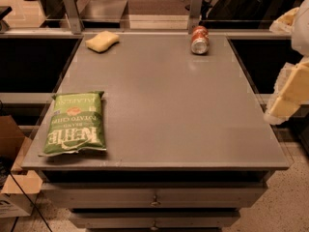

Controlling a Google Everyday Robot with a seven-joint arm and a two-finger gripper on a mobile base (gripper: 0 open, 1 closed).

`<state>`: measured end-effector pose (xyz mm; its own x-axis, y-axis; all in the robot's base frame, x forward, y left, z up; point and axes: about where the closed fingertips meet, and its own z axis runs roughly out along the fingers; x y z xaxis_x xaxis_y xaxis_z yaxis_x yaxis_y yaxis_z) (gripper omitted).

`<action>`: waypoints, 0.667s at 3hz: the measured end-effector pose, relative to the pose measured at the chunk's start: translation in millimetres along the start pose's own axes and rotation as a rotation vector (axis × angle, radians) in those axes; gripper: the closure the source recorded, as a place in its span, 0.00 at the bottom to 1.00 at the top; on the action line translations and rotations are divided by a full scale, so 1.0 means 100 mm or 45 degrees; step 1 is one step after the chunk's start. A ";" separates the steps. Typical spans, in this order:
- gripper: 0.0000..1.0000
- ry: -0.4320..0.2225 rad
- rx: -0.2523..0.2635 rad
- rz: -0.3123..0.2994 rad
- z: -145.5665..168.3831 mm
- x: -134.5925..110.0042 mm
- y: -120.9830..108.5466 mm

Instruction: Move coke can near green jalapeno chip bag

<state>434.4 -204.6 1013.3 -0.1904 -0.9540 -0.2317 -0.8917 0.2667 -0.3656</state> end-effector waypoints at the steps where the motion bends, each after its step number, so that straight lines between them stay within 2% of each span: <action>1: 0.00 0.000 0.000 0.000 0.00 0.00 0.00; 2: 0.00 -0.055 0.025 0.008 -0.01 -0.04 -0.04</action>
Offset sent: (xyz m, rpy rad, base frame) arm 0.0140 0.0037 -0.0008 0.0957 -0.0489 0.0129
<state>438.6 -201.9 1016.9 -0.1773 -0.9457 -0.2724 -0.8823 0.2754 -0.3816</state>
